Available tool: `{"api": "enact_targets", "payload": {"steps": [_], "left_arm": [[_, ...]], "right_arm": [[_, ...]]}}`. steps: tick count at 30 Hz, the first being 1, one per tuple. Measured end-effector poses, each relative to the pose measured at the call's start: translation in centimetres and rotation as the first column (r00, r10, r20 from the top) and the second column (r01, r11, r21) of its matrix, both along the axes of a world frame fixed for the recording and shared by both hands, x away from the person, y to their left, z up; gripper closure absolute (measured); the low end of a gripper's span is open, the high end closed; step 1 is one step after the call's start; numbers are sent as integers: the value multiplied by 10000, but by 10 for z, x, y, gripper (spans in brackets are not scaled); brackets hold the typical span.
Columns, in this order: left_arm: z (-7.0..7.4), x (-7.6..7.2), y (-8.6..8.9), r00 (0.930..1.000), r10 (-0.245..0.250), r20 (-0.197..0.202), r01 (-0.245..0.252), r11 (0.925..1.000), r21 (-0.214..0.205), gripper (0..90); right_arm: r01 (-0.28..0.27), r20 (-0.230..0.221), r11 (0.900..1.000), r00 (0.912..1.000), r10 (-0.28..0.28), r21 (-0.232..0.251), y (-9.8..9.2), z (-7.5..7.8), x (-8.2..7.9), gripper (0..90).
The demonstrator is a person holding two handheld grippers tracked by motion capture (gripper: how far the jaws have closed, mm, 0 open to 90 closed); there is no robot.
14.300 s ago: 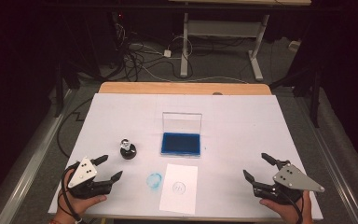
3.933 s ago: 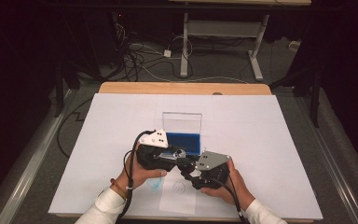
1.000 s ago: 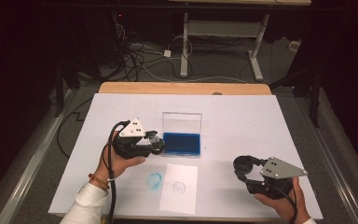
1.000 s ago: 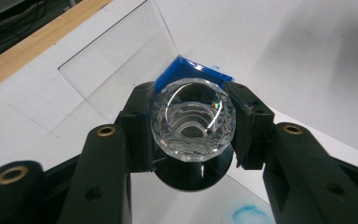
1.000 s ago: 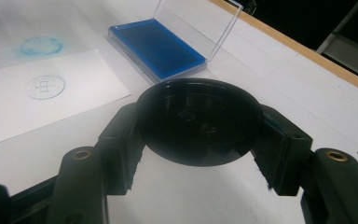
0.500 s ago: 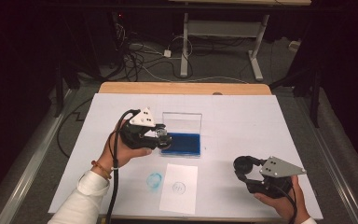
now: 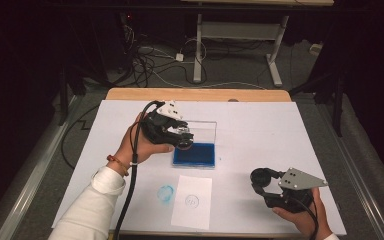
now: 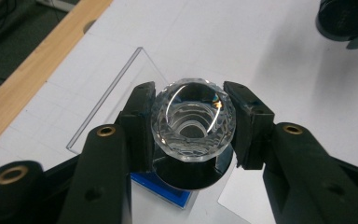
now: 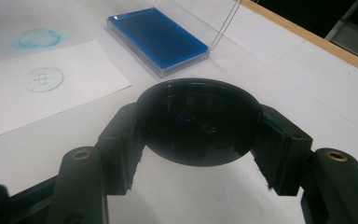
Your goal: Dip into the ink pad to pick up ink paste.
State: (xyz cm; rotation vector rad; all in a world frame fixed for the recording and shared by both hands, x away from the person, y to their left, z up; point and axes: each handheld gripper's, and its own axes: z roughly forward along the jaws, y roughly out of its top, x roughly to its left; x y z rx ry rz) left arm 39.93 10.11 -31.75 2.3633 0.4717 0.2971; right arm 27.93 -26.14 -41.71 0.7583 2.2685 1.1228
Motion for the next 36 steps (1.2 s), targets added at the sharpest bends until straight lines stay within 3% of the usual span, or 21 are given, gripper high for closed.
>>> {"api": "enact_targets", "payload": {"steps": [10,16,21,36], "left_arm": [[-29,18,-8,9984,262,-502,-223,9968,772,549],[-43,24,-12,9956,278,-890,-204,9963,833,549],[-55,29,-15,9939,462,-999,-348,9930,1127,549],[-79,41,-20,9882,740,-1339,-610,9932,987,549]], "right_arm": [[-20,-65,10000,10000,20,-22,0,-1,-1,389],[-31,-93,10000,10000,31,-29,0,-2,-1,389],[-93,-174,9999,9998,92,-70,2,-4,-1,389],[-153,-147,9998,9998,151,-143,3,-4,-1,389]]}}
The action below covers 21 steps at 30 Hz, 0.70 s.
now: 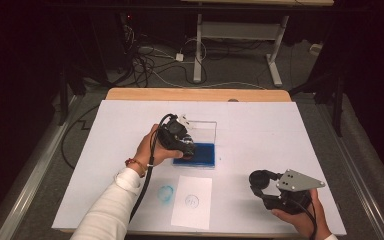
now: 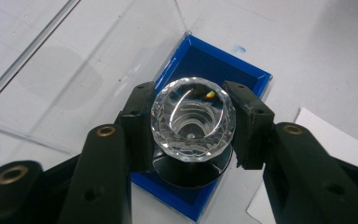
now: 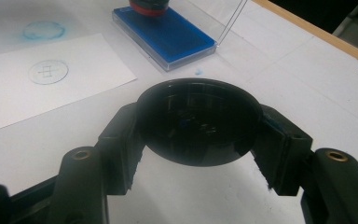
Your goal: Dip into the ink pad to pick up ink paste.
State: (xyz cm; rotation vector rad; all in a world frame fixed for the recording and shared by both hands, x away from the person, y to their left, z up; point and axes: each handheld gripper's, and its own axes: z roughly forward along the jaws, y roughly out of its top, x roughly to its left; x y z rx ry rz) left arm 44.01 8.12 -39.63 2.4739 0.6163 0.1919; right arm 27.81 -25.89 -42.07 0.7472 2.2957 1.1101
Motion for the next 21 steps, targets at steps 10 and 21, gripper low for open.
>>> {"api": "enact_targets", "payload": {"steps": [10,21], "left_arm": [[-9,2,-1,9998,52,-191,-55,9999,-128,549],[-15,7,7,9994,279,-181,-284,9992,-276,549]], "right_arm": [[-62,-1,9999,10000,62,-97,2,-1,-1,389],[-123,-49,9998,9999,122,-184,3,-2,0,389]]}}
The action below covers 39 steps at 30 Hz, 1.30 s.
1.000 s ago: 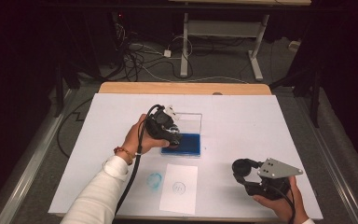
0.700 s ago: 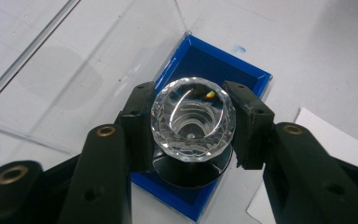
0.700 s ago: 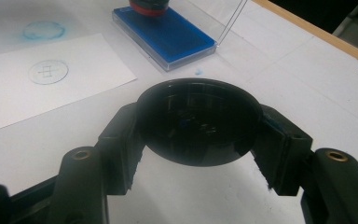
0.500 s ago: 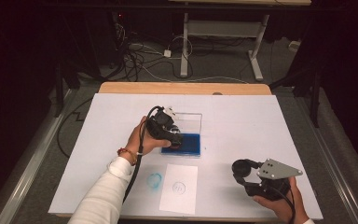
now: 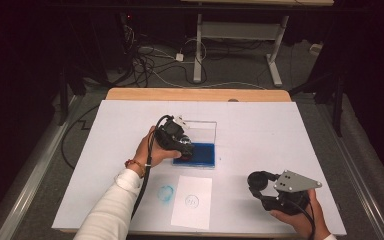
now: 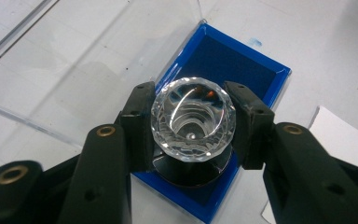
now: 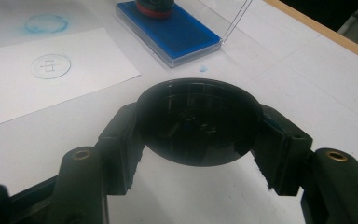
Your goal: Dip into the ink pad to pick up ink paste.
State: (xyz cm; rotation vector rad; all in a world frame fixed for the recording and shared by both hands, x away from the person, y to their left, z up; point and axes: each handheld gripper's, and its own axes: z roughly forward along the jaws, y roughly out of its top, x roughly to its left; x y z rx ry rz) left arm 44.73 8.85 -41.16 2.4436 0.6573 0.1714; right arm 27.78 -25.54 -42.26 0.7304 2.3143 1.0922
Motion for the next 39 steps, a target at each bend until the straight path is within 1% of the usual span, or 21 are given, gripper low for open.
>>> {"api": "enact_targets", "payload": {"steps": [2,4,5,11,15,17,18,22,26,31,33,39], "left_arm": [[-1,-1,-1,10000,43,85,-42,9999,-158,549],[-3,-1,-2,10000,9,32,-8,9996,-265,549],[-4,-1,-2,10000,-3,21,3,9998,-192,549],[-6,-1,2,9999,149,-27,-150,9990,-419,549],[-8,-4,1,9998,-30,199,34,9998,-213,549],[-8,-5,-1,9996,-16,273,20,9999,-154,548],[-8,-5,-1,9997,-19,255,22,9999,-113,549],[-8,-4,1,9999,66,121,-64,9997,-229,549],[-8,-5,-2,9997,97,212,-94,9998,-155,549],[-7,-4,-1,9999,138,75,-137,9998,-169,549],[-7,-4,-2,9999,141,93,-140,9998,-140,550],[-8,-3,-1,9999,144,29,-143,9996,-227,550]], "right_arm": [[13,12,10000,10000,-13,-10,0,0,0,389],[1,-9,10000,10000,-1,-6,0,0,0,389],[-18,-11,10000,10000,18,-29,0,0,0,389],[-56,-33,10000,10000,55,-57,0,-1,0,389],[-78,-28,9999,10000,78,-97,1,-1,0,389],[-66,-35,9999,10000,66,-99,1,-1,0,389],[-54,-37,9999,10000,54,-110,1,-1,-1,389],[-108,-36,9998,9999,107,-156,2,-1,0,389],[-120,-55,9998,9999,119,-163,4,-2,-1,389],[-149,-95,9998,9998,148,-113,2,-2,0,389],[-134,-85,9998,9999,133,-112,3,-2,0,389],[-112,-75,9999,9999,111,-101,3,-2,1,389]]}}
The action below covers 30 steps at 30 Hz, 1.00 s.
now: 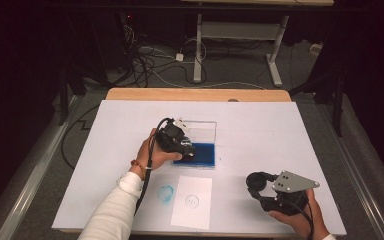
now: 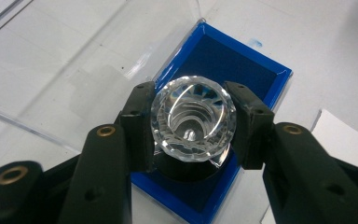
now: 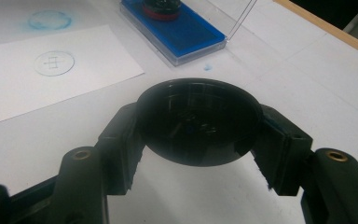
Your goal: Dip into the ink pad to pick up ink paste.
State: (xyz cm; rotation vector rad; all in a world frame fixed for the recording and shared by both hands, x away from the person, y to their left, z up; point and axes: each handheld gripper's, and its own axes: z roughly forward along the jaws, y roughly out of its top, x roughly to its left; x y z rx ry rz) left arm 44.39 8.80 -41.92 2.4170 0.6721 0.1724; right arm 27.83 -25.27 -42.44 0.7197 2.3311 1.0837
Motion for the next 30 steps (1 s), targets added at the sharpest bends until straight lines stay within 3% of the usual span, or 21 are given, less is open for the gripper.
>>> {"api": "enact_targets", "payload": {"steps": [12,18,21,24,26,30], "left_arm": [[-1,-4,-1,9999,79,115,-79,10000,-2,548],[-4,-5,2,9998,144,149,-140,9995,-277,547],[-3,-7,0,9994,199,290,-195,9997,-142,548],[1,-10,-5,9984,130,549,-149,9993,342,549],[2,-10,-5,9980,198,605,-224,9989,422,550],[14,-8,4,9959,513,740,-507,9987,-99,550]], "right_arm": [[188,-85,9998,9998,-189,-100,0,-1,1,389],[180,-89,9998,9998,-181,-127,0,-1,1,389],[345,-122,9993,9993,-346,-141,-1,-1,1,389],[409,-157,9991,9990,-411,-116,-2,-1,2,389],[440,-171,9990,9989,-442,-103,-2,-1,3,389],[404,-119,9991,9991,-406,-145,-2,0,2,389]]}}
